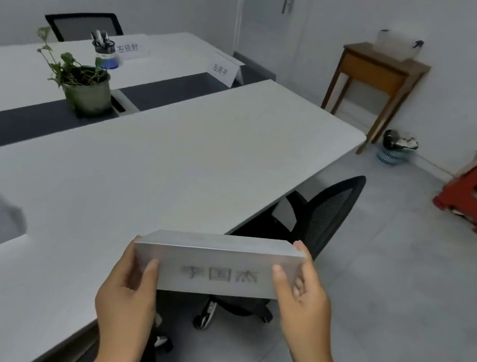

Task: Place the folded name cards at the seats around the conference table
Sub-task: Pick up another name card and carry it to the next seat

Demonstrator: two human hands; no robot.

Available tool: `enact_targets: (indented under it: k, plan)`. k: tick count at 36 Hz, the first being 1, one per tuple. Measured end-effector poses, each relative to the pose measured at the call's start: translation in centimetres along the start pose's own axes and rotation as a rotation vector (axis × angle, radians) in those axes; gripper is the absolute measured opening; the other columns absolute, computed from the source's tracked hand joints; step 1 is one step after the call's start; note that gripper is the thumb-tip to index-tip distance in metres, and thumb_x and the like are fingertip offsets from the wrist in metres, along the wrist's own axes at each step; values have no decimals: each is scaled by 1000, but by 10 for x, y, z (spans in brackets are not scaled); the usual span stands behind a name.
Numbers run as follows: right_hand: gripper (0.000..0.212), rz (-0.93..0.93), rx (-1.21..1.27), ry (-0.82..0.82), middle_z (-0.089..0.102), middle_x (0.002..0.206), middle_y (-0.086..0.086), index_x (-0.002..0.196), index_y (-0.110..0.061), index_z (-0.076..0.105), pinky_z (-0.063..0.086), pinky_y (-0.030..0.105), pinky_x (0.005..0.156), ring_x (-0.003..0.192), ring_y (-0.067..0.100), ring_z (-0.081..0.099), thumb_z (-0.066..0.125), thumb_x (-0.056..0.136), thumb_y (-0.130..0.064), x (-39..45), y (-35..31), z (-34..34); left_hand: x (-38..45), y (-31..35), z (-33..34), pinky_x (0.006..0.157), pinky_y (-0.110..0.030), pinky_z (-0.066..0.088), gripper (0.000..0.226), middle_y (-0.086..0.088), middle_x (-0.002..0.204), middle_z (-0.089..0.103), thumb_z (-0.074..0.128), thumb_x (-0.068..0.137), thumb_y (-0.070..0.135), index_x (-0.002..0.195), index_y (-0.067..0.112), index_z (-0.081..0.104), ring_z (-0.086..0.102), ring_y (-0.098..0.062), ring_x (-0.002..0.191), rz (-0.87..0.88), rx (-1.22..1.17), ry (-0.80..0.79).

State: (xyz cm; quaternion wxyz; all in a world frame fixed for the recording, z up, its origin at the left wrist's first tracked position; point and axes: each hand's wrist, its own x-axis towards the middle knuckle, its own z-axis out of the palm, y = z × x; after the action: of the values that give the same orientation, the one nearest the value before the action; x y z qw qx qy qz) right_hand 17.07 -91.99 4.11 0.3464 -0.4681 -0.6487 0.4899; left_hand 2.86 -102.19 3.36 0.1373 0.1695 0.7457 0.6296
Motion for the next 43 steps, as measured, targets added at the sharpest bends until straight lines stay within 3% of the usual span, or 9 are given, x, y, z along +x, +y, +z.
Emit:
enact_targets:
  k: [4,8,12,16,22,29,33,39,43]
  plan:
    - [53,-14,-10,-36,45,137,-6,135,-25,34,33,35,111,128,9,41,54,86,-21,61,12,-16,24,2,54,78,-5,38,34,5,105,61,51,85,6,117,18,57,55,-8,99,3,-2,49]
    - [53,-27,-65,-64,49,134,-2,136,-22,34,35,36,109,125,12,45,54,86,-21,136,22,-28,61,-5,115,69,4,37,29,30,82,65,51,85,7,105,26,60,55,11,84,15,12,64]
    - [48,-4,-91,-78,55,122,-4,131,-28,37,40,31,103,113,11,52,54,87,-20,210,27,-37,104,0,175,76,-23,38,31,1,98,65,49,85,6,113,16,59,56,-14,91,-8,5,44]
    - [53,41,-110,-132,50,133,0,136,-20,35,38,40,107,123,17,47,53,86,-24,284,29,-45,144,11,229,71,-17,38,33,-1,99,64,50,85,5,115,17,57,55,-16,91,-20,12,76]
    - [52,43,-139,-269,46,132,-2,136,-17,34,35,36,108,125,13,43,52,88,-20,375,37,-49,179,5,281,91,-28,40,41,-6,121,61,53,85,9,125,14,51,56,-18,108,-123,85,104]
    - [48,-5,-293,-601,51,130,6,136,-18,32,40,22,89,111,12,50,47,91,-23,487,60,-23,216,-19,326,74,-28,38,42,0,109,63,52,86,15,127,17,48,59,-23,103,-241,266,226]
    - [52,-83,-376,-742,48,135,9,138,-16,28,40,29,97,122,21,48,46,91,-25,528,67,16,238,-30,338,75,-29,41,42,-3,117,62,51,85,18,126,16,42,58,-23,107,-307,366,244]
    - [55,-135,-352,-830,49,134,12,139,-15,26,40,34,100,122,25,48,50,89,-21,557,72,67,279,-48,338,80,-34,43,45,-10,124,59,46,87,17,130,11,35,57,-28,110,-398,419,319]
    - [54,-145,-321,-832,51,131,15,138,-15,29,42,36,99,119,25,50,51,89,-21,570,76,92,298,-56,339,72,-32,44,27,-7,107,66,48,87,20,112,12,51,61,-26,100,-349,398,505]
